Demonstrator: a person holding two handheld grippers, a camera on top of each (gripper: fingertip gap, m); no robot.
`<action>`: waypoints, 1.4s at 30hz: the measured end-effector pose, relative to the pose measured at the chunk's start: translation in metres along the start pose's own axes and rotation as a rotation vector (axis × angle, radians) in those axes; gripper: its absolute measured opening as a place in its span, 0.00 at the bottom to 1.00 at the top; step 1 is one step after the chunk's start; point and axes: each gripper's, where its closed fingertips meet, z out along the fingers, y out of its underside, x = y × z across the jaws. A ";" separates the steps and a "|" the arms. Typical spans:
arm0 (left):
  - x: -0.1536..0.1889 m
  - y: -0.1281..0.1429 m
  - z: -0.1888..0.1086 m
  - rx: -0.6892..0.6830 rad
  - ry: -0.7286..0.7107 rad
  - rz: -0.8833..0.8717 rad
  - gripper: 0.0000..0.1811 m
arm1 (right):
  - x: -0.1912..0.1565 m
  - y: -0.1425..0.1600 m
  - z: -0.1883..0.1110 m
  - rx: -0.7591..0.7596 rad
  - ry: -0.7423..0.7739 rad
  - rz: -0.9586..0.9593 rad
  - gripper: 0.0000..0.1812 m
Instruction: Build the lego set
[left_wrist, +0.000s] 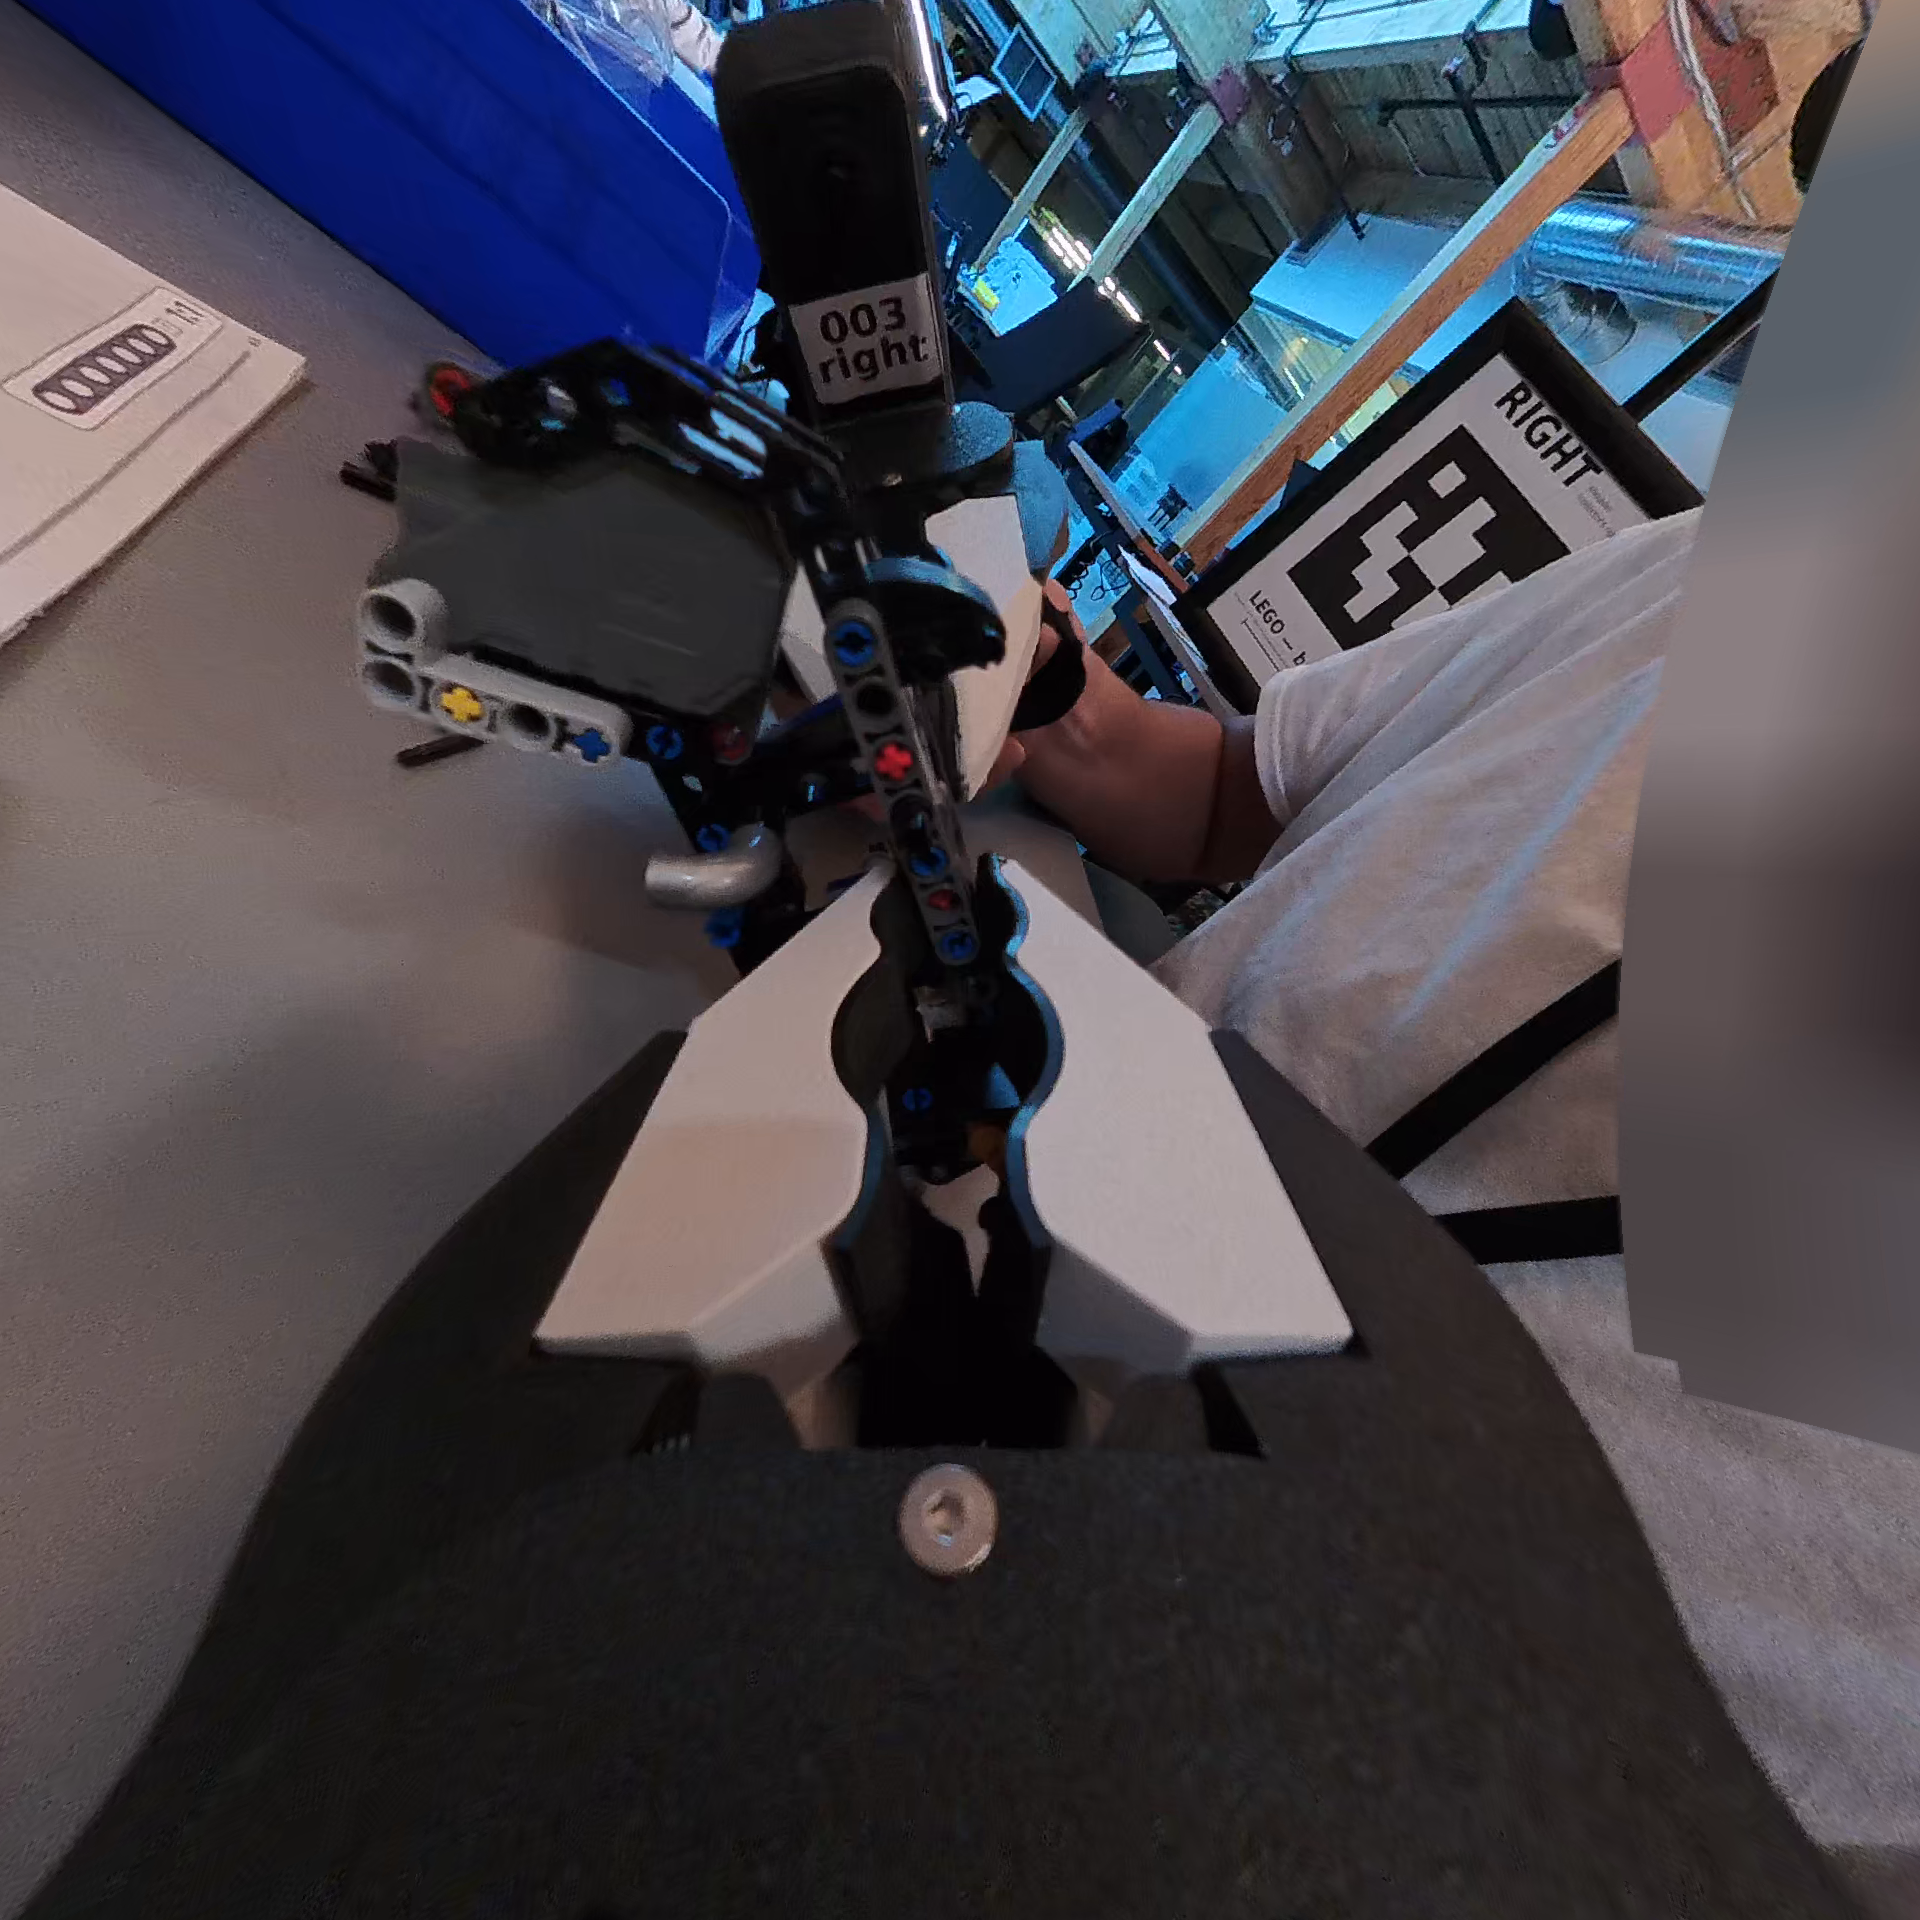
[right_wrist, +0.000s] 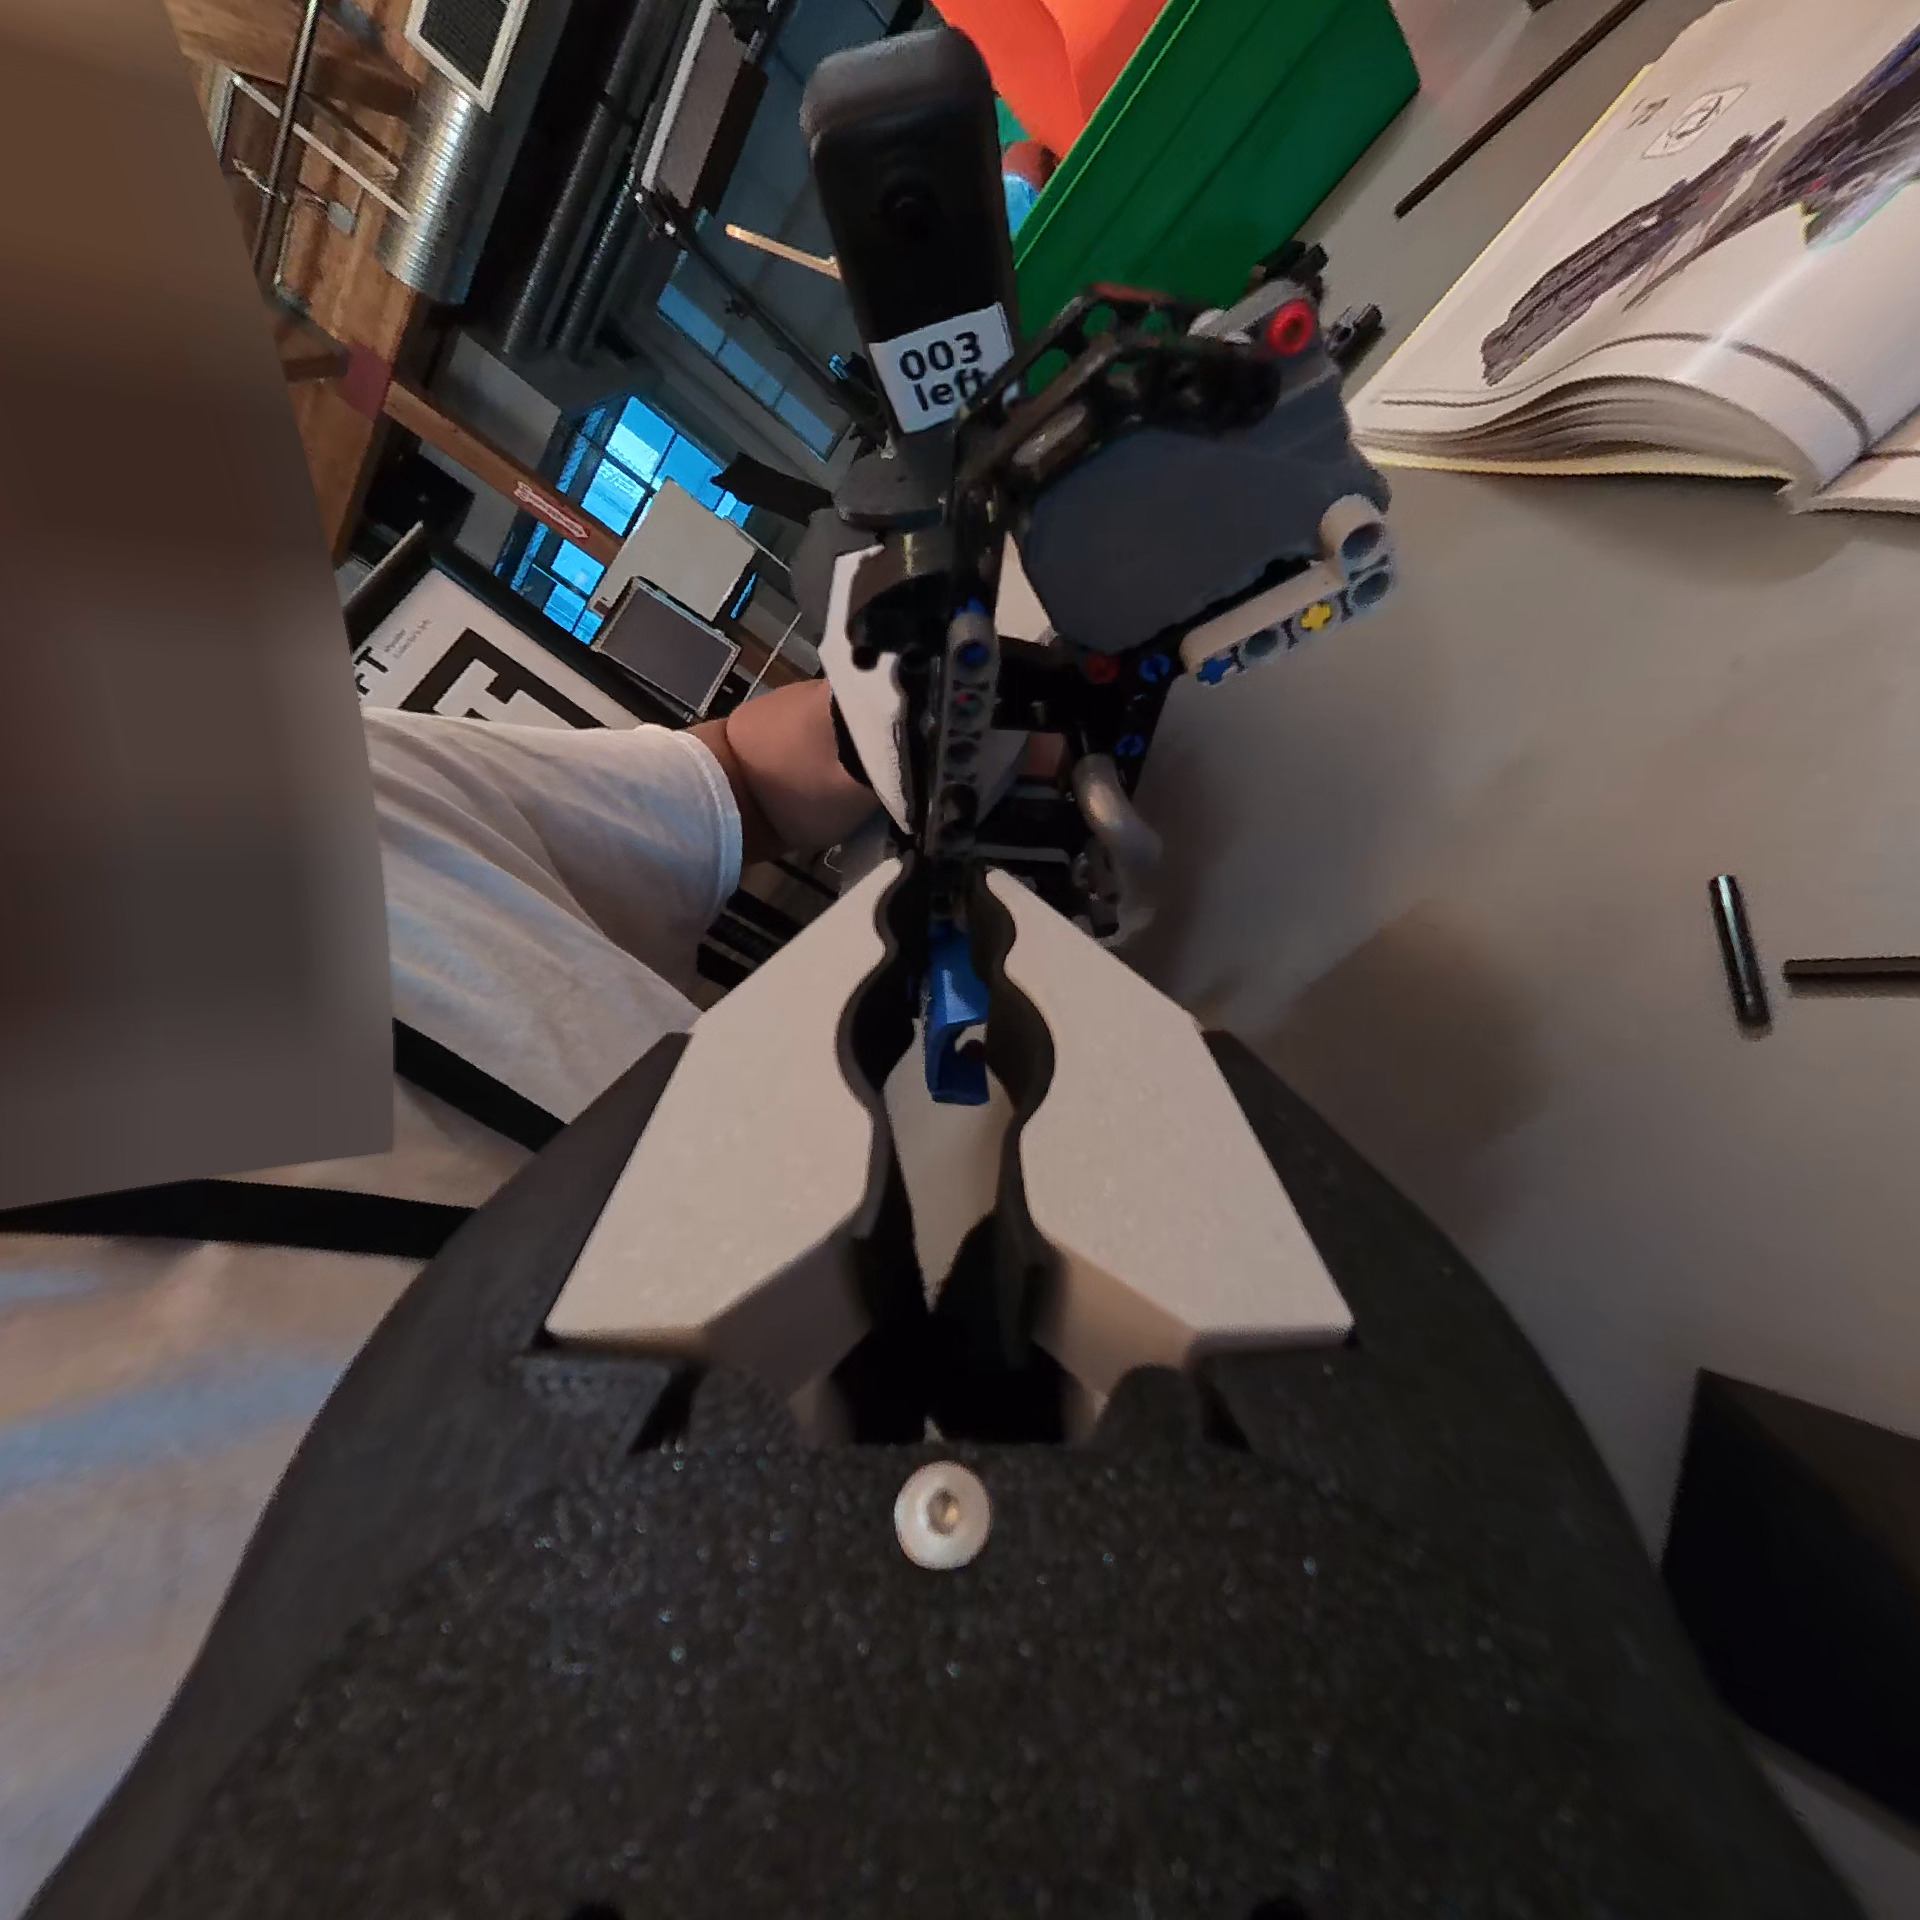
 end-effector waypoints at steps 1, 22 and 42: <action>0.000 0.001 0.000 -0.008 0.003 -0.004 0.04 | 0.000 0.002 0.000 -0.011 -0.001 0.000 0.03; 0.010 0.011 0.003 -0.079 0.072 -0.015 0.04 | -0.007 -0.001 0.001 -0.021 -0.001 -0.043 0.04; 0.011 0.014 0.005 -0.094 0.068 -0.002 0.04 | -0.005 -0.009 -0.005 0.030 -0.005 -0.014 0.04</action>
